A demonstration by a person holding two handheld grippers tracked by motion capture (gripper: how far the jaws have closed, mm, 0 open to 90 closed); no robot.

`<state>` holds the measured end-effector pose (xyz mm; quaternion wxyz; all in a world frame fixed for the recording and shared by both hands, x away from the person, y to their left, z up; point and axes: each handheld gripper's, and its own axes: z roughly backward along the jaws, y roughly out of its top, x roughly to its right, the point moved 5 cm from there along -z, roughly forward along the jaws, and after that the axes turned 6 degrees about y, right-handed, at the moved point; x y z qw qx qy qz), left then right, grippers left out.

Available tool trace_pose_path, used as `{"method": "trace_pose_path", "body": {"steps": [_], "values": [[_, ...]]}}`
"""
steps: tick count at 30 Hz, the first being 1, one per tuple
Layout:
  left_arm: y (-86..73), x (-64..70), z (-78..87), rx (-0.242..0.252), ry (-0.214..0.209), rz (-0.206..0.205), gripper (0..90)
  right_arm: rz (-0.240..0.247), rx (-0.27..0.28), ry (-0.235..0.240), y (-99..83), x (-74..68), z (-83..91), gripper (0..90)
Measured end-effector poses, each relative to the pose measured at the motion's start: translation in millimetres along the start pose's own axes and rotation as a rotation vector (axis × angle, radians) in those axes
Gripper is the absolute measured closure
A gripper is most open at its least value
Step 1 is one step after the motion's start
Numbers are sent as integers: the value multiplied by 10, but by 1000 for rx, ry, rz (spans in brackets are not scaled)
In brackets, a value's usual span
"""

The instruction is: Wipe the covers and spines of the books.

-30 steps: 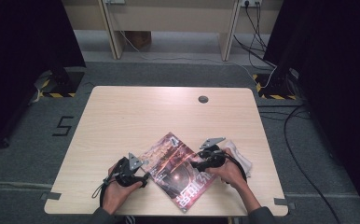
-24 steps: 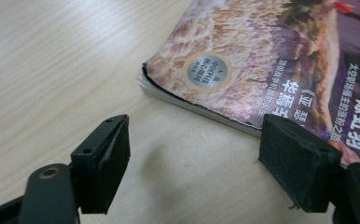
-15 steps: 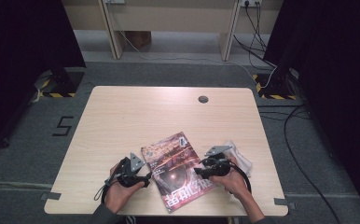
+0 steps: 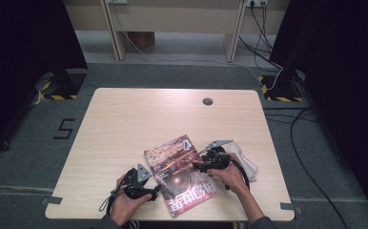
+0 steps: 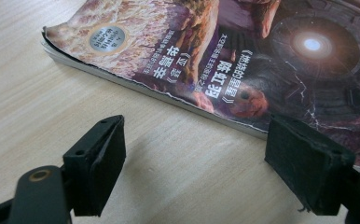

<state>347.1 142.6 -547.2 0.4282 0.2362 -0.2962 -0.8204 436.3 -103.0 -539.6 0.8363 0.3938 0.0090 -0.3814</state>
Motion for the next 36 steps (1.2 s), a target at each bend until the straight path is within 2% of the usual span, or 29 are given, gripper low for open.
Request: {"method": "trace_pose_path", "body": {"steps": [3,5,6,10,14,19,20,22,23,24,26,27,31,34,36], "values": [[6,5,-7,6,14,-6,181,-22,1,-7,35,28,-13,485],[5,6,-6,6,14,-5,177,-78,12,2,44,40,-8,491],[5,6,-6,8,16,-6,177,-89,13,7,46,41,-7,491],[3,7,-8,9,19,-3,167,-96,26,6,64,23,28,490],[2,5,-1,7,25,-14,161,-115,95,62,136,-6,134,523],[-3,4,4,6,25,-13,161,-106,106,87,164,-35,190,550],[-6,1,5,6,24,-12,162,-118,106,96,159,-48,193,559],[-11,-2,5,7,23,-7,163,-131,106,144,155,-90,190,632],[-9,5,2,10,20,-3,166,-137,95,191,145,-131,168,683],[-1,14,-1,12,17,-7,174,-122,83,193,143,-185,148,684],[5,19,3,15,22,-28,179,-27,32,141,174,-270,139,679],[3,21,6,14,21,-24,186,4,12,111,189,-287,147,695],[6,25,8,17,18,-32,200,56,-5,78,192,-296,159,732],[11,11,20,14,-6,-16,224,79,-11,66,187,-283,161,759],[41,-20,43,33,-7,-7,222,108,-13,61,187,-290,164,770]]}}
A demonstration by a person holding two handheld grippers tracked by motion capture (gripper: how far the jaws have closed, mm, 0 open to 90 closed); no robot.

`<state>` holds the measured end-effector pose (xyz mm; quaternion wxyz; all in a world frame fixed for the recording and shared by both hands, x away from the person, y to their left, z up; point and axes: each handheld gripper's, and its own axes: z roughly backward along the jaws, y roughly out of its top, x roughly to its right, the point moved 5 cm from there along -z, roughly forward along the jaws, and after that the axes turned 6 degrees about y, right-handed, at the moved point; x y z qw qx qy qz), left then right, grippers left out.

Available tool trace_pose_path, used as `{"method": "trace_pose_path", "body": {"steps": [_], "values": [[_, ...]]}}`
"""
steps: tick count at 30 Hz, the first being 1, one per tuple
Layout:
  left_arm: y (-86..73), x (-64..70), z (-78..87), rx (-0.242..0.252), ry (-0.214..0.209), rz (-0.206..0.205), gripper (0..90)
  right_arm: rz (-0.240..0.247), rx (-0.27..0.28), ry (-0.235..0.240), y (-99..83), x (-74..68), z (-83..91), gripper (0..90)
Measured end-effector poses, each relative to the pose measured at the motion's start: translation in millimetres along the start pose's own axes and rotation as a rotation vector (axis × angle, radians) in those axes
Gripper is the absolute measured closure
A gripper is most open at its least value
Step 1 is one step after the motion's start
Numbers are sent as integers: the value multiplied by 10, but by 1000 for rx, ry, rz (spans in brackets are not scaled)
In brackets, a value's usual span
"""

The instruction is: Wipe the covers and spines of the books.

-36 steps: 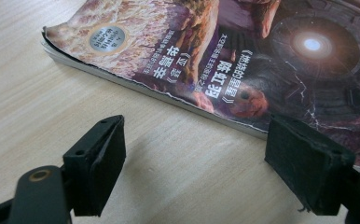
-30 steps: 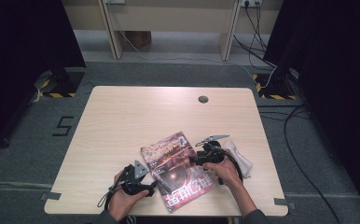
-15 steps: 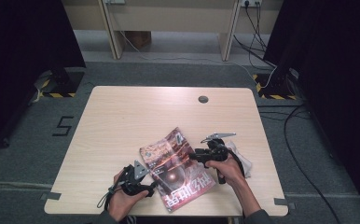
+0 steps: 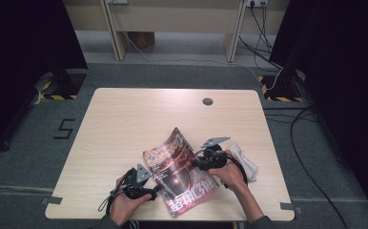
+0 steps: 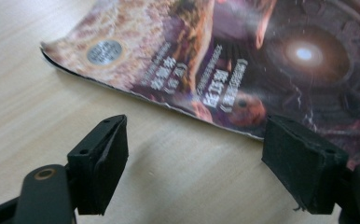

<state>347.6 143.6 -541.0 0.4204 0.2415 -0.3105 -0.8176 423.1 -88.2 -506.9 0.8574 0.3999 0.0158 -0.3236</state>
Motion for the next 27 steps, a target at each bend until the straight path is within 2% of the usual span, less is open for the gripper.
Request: {"method": "trace_pose_path", "body": {"steps": [2,4,7,8,10,13,15,18,21,24,26,27], "values": [[50,-52,23,42,1,15,231,35,-3,-2,15,-4,7,776],[97,-111,27,72,-7,49,222,75,-2,-4,37,-15,32,783],[173,-195,5,107,-13,56,197,140,-5,-10,66,-37,79,790],[201,-220,-2,123,-19,68,190,149,-10,-12,70,-41,92,789],[256,-261,-8,148,-31,84,177,196,-20,-17,82,-44,102,789],[331,-304,-52,178,-57,58,146,239,-35,-14,111,-51,118,790],[366,-333,-104,194,-64,63,147,259,-55,-16,123,-73,129,790],[398,-340,-167,177,-134,72,147,285,-68,-17,129,-121,150,791],[436,-361,-222,196,-143,56,148,309,-75,-2,119,-173,174,795],[440,-371,-303,198,-159,23,149,336,-82,15,104,-222,204,799],[444,-364,-343,201,-195,17,149,355,-79,26,100,-251,228,802],[449,-364,-354,207,-201,11,149,375,-81,29,102,-262,243,803]]}}
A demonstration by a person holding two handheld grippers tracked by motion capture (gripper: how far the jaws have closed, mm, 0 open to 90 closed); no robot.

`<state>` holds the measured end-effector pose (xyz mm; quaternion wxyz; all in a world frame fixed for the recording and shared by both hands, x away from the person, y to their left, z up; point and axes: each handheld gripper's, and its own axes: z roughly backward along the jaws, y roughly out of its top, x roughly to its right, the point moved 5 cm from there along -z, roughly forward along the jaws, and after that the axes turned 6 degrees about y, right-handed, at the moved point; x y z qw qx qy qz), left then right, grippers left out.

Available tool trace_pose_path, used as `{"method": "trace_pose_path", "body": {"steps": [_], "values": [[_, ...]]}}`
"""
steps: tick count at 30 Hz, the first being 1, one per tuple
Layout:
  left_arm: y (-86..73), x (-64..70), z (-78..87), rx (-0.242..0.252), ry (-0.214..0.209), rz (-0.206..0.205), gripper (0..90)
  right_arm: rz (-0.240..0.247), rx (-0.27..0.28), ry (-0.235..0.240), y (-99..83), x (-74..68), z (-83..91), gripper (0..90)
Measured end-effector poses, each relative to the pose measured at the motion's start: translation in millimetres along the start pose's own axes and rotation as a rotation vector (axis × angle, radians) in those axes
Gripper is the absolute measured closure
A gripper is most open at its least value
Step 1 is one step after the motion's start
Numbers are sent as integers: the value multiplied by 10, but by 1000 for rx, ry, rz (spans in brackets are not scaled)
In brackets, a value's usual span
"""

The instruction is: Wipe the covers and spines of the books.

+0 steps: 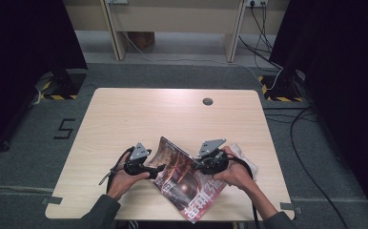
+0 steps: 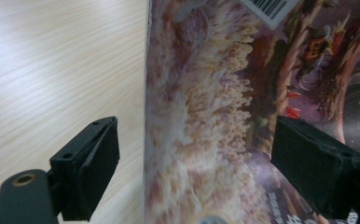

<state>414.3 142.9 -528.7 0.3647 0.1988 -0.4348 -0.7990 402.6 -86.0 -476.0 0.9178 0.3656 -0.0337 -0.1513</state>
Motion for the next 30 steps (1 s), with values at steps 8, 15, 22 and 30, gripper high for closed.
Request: {"method": "trace_pose_path", "body": {"steps": [8,15,22,30], "values": [[35,20,-27,46,-74,-23,153,62,-4,21,47,-72,38,814],[67,35,-48,108,-144,-25,195,110,17,44,106,-131,61,820],[46,-1,-55,109,-161,-38,322,124,-3,36,134,-63,23,825],[-1,-72,-3,131,-135,-63,598,71,-53,10,153,155,-17,825]]}}
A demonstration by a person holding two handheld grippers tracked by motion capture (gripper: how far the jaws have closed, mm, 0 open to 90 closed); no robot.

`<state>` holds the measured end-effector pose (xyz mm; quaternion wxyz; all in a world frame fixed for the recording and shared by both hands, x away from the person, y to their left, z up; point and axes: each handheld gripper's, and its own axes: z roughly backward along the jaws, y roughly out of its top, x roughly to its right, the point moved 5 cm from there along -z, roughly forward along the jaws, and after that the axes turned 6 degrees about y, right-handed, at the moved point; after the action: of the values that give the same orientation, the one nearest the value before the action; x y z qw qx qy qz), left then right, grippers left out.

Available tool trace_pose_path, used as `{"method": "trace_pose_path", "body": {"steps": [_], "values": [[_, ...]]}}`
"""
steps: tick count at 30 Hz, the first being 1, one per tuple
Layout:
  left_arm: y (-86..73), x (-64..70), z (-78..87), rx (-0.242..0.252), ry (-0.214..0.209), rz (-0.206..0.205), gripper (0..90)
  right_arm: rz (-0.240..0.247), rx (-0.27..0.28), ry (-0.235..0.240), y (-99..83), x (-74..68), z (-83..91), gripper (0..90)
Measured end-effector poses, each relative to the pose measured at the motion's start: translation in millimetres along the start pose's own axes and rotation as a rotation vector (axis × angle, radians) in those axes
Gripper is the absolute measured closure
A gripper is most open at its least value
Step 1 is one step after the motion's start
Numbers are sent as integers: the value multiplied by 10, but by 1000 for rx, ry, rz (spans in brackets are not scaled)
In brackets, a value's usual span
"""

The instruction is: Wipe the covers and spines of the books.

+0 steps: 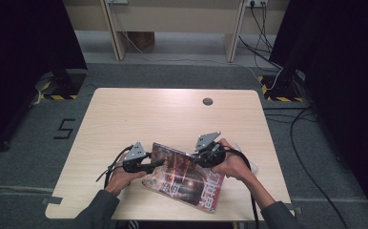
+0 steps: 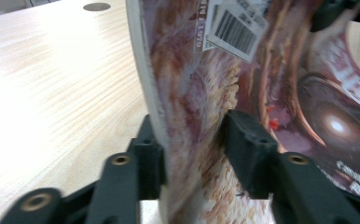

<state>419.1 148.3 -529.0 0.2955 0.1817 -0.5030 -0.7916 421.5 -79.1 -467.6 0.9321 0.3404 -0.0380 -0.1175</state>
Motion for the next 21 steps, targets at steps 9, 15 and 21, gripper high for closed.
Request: {"method": "trace_pose_path", "body": {"steps": [9,15,21], "values": [[52,75,175,40,5,-65,767,-20,-22,-25,50,165,-13,739],[69,191,313,50,16,-114,827,-41,-27,-13,77,248,-47,649],[72,254,375,61,32,-130,835,-79,-6,-24,103,268,-58,565]]}}
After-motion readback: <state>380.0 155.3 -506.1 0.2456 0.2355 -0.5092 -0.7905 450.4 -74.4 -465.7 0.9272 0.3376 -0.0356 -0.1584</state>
